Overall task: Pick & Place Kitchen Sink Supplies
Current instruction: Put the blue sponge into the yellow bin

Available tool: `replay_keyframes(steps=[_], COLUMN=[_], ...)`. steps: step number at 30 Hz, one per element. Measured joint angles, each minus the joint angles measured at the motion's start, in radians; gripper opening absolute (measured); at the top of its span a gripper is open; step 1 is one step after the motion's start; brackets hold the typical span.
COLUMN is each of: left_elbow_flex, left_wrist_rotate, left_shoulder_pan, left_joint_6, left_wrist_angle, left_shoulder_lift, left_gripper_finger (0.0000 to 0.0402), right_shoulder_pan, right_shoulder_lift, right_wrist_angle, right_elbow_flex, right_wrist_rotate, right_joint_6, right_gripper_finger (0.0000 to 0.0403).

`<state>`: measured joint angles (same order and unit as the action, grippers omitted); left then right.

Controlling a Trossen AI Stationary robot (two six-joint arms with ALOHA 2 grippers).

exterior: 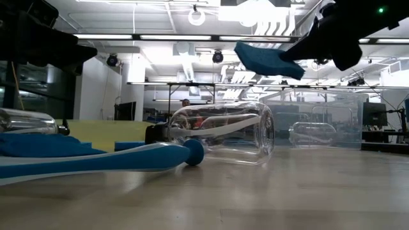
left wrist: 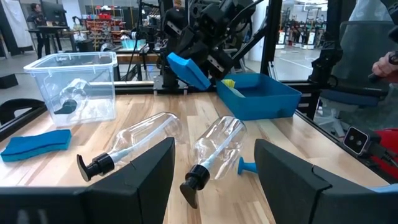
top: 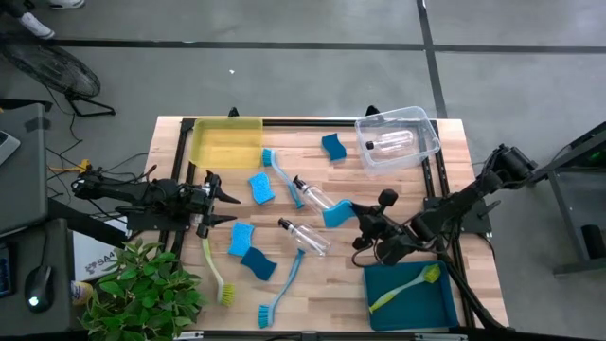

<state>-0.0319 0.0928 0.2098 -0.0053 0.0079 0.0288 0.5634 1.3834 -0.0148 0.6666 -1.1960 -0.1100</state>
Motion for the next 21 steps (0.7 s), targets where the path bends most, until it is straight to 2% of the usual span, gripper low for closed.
replay_keyframes(steps=[7, 15, 18, 21], left_elbow_flex=[0.0, 0.0, 0.0, 0.0], left_wrist_rotate=[0.007, 0.002, 0.026, 0.055], left_shoulder_pan=[0.0, 0.0, 0.0, 0.0], left_joint_6=[0.001, -0.1, -0.099, -0.031], left_wrist_angle=[0.098, 0.121, 0.161, 0.215], left_shoulder_lift=[0.0, 0.0, 0.0, 0.01], left_gripper_finger=[0.0216, 0.0216, 0.0216, 0.0216], right_shoulder_pan=[-0.001, -0.004, -0.007, -0.007], right_shoulder_lift=[0.0, 0.0, 0.0, 0.0], right_wrist_angle=[0.087, 0.088, 0.095, 0.099], right_elbow_flex=[0.0, 0.0, 0.0, 0.0], right_wrist_rotate=[-0.028, -0.028, -0.022, -0.021], right_joint_6=[0.09, 0.102, 0.097, 0.093], right_gripper_finger=[0.0, 0.0, 0.0, 0.0])
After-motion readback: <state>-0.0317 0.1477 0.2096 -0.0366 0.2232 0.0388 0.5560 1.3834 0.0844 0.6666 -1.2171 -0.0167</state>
